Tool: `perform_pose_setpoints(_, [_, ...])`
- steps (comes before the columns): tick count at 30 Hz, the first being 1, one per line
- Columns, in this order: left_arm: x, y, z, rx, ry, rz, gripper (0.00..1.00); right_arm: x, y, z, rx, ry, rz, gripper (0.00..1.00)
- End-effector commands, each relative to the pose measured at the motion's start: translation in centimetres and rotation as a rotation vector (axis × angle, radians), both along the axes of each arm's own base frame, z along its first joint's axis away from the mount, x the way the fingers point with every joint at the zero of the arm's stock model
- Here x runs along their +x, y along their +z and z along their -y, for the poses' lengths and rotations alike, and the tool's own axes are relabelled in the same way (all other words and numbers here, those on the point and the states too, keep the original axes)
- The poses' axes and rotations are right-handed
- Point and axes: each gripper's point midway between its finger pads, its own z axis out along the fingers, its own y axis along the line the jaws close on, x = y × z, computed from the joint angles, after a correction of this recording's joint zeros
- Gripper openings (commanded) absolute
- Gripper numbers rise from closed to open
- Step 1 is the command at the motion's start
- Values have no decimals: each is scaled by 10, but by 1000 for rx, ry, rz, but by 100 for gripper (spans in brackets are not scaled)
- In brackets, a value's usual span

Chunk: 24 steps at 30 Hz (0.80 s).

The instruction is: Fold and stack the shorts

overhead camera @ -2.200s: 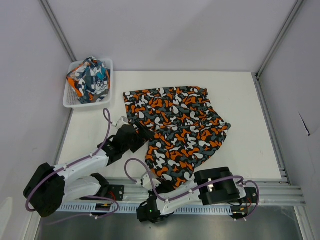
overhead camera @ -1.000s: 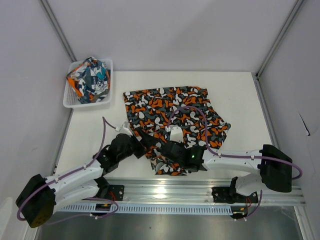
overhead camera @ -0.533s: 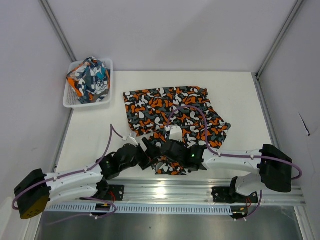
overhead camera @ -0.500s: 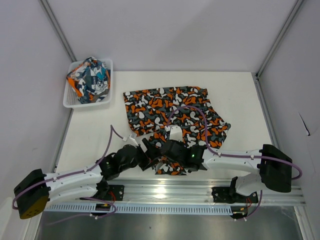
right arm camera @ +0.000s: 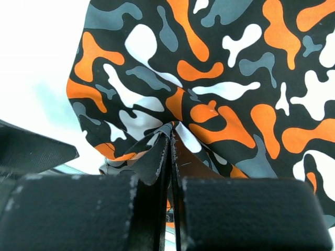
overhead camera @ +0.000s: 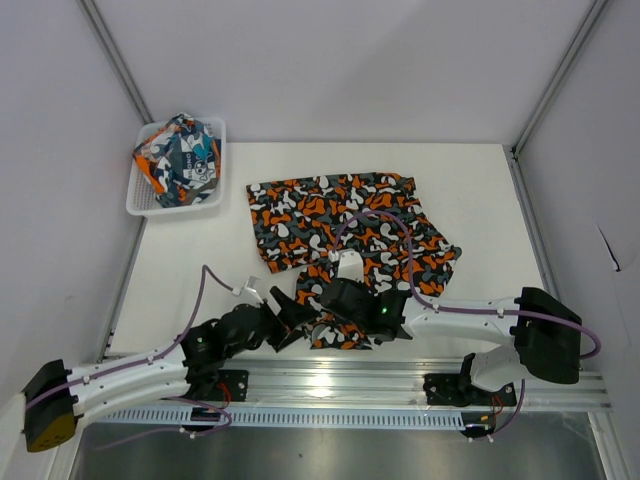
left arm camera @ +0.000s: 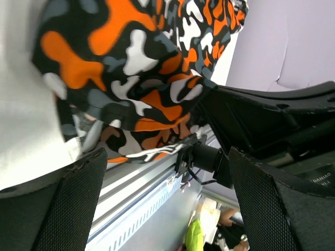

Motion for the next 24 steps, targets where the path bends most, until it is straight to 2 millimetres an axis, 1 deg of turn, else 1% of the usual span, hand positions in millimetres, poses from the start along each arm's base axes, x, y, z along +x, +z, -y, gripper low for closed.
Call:
perform_pose_setpoints(1, [5,-10,-9,1,65,-14,99,5,12,-11,45,6,26,0])
perform_pose_setpoints(3, [7,-9,-10,2,75,-8,99,5,16,-13,54,7,25,0])
perform_pose_setpoints(5, [8,-3,-5,-25,71,1,99,3,20,-14,58,13,31,0])
perform_pose_setpoints(6, [8,-2,-3,-24,66,1,99,3,22,-13,60,13,31,0])
perform_pose_setpoints(7, [9,-7,-3,-10,67,-7,99,3,23,-14,65,13,33,0])
perform_pose_setpoints(8, [10,-3,1,-22,65,-2,99,3,25,-13,66,14,36,0])
perform_pose_setpoints(9, [10,-3,2,-23,60,-3,99,2,27,-14,72,15,37,0])
perform_pose_setpoints(15, [21,-1,10,-26,86,14,99,-2,30,-14,80,19,37,0])
perform_pose_setpoints(17, [25,7,14,-47,93,37,99,-4,31,-14,84,18,37,0])
perform_pose_setpoints(18, [26,3,15,-34,93,32,99,-5,33,-14,89,17,37,0])
perform_pose_setpoints(20, [29,10,22,-51,91,41,99,-6,34,-15,95,18,35,0])
perform_pose_setpoints(21, [29,4,23,-35,86,30,99,-7,36,-15,100,19,35,0])
perform_pose_setpoints(23, [31,11,30,-69,80,36,99,-9,38,-17,107,23,35,0])
perform_pose_setpoints(24, [32,10,31,-64,79,35,99,-9,38,-16,104,23,35,0])
